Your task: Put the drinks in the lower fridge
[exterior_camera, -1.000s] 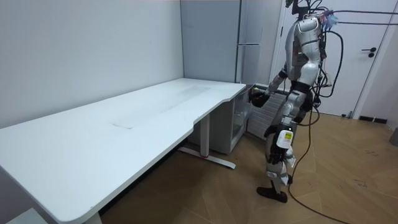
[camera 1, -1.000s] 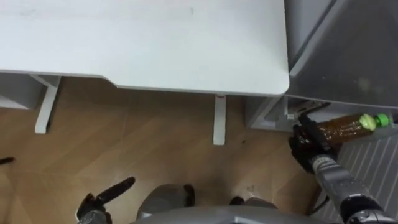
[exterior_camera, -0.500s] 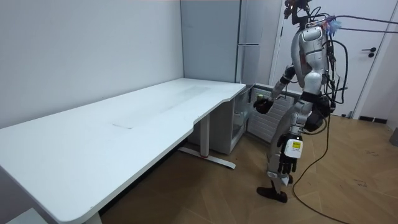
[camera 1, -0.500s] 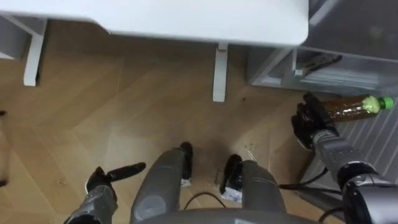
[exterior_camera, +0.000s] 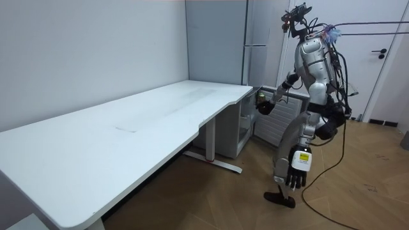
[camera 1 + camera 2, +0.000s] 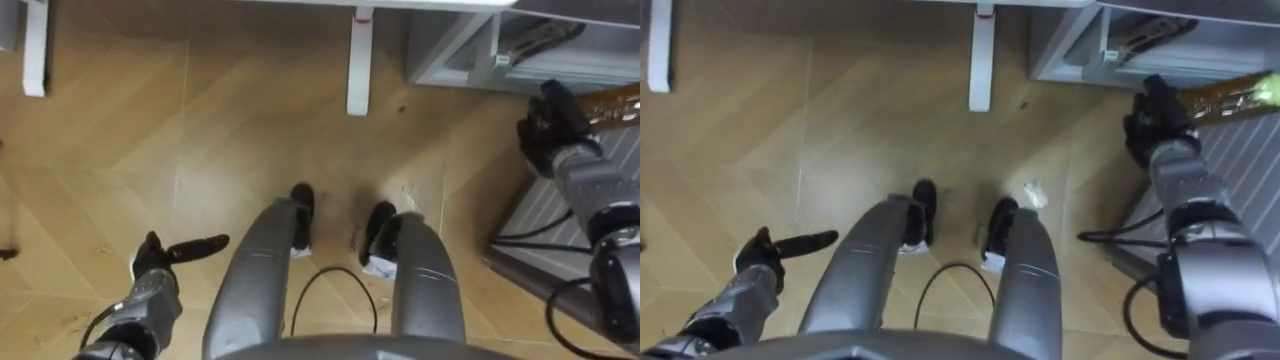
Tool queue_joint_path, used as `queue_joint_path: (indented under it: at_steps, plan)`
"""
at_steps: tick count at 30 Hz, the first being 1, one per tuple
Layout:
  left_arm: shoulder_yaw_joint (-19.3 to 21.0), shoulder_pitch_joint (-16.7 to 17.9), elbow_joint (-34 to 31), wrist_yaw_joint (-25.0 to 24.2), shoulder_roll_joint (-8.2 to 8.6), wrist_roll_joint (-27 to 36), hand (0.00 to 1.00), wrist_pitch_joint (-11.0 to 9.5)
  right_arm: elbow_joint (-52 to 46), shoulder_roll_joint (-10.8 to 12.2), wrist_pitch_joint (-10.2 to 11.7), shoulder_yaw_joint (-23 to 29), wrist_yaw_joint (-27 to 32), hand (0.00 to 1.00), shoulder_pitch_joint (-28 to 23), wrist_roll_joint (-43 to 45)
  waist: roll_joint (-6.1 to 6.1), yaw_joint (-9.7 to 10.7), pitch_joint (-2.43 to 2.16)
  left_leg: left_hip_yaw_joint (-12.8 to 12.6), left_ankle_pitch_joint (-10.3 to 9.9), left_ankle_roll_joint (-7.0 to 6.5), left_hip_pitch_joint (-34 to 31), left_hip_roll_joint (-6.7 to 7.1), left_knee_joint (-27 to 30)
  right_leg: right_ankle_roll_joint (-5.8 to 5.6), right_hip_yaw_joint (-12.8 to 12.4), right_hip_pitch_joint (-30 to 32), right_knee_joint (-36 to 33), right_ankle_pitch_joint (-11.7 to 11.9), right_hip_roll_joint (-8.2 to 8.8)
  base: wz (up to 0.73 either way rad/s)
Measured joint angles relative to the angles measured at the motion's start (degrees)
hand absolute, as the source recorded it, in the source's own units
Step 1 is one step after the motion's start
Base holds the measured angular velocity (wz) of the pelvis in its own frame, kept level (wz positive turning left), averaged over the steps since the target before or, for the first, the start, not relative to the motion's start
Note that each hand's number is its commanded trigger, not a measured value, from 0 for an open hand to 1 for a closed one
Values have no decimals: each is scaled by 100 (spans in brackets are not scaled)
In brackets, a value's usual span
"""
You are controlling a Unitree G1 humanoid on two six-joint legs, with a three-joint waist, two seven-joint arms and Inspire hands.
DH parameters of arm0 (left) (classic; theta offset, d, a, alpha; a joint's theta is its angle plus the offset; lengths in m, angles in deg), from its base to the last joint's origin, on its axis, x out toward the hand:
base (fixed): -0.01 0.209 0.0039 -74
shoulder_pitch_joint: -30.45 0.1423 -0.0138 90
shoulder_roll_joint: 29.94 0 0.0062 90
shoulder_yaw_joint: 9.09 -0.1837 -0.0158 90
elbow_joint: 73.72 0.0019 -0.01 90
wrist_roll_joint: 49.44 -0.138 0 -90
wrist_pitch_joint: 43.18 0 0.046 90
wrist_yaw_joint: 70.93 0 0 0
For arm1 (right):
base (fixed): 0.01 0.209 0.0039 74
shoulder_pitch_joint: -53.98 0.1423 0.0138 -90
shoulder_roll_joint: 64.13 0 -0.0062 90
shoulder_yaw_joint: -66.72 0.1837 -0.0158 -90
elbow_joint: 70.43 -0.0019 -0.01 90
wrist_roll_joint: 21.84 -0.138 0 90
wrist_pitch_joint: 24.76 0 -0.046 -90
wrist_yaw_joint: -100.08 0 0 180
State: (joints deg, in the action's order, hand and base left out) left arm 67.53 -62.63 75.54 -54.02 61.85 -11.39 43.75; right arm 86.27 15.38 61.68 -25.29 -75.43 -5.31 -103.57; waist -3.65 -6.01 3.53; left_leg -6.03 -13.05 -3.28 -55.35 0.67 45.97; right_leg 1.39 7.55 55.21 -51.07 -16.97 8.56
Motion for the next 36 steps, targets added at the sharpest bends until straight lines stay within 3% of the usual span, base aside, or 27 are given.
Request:
queue_joint_path:
  at_steps: [5,7,17,23,24,25,36]
  plan:
    - [-50,13,-171,159,-130,0,0,-51,-83,-254,1,-128,111,100,353,85,-17,18,2,-61,-97,-32,-350,-3,283,-22,-116,406,-314,-85,29,-3]
    - [-89,19,-276,170,-210,0,0,-85,-244,-320,1,-142,149,100,418,36,-88,22,14,-123,-113,-42,-463,-2,350,-11,-152,555,-424,-107,56,0]
    - [-250,59,-521,504,-268,-8,0,-183,-691,-357,37,-358,318,100,537,74,-130,99,12,-148,-235,-50,-521,-20,538,21,-99,598,-591,-223,123,0]
    - [-276,170,-609,501,-426,-4,0,-206,-667,-358,37,-357,319,100,653,-187,-129,87,11,-155,-249,-67,-520,-12,533,15,-104,600,-584,-229,133,0]
    - [-342,184,-627,501,-484,2,0,-206,-666,-358,37,-357,318,70,666,-251,-129,80,11,-155,-249,-67,-520,-5,529,8,-106,600,-586,-233,135,0]
    - [-389,206,-661,501,-528,7,0,-205,-666,-357,37,-357,320,0,690,-334,-129,71,11,-156,-249,-67,-521,-2,529,2,-111,604,-590,-236,135,0]
    - [-477,515,-889,493,-567,62,0,-200,-665,-358,57,-356,349,0,906,-787,-128,67,11,-143,-250,-68,-519,-7,524,0,-114,602,-588,-243,132,0]
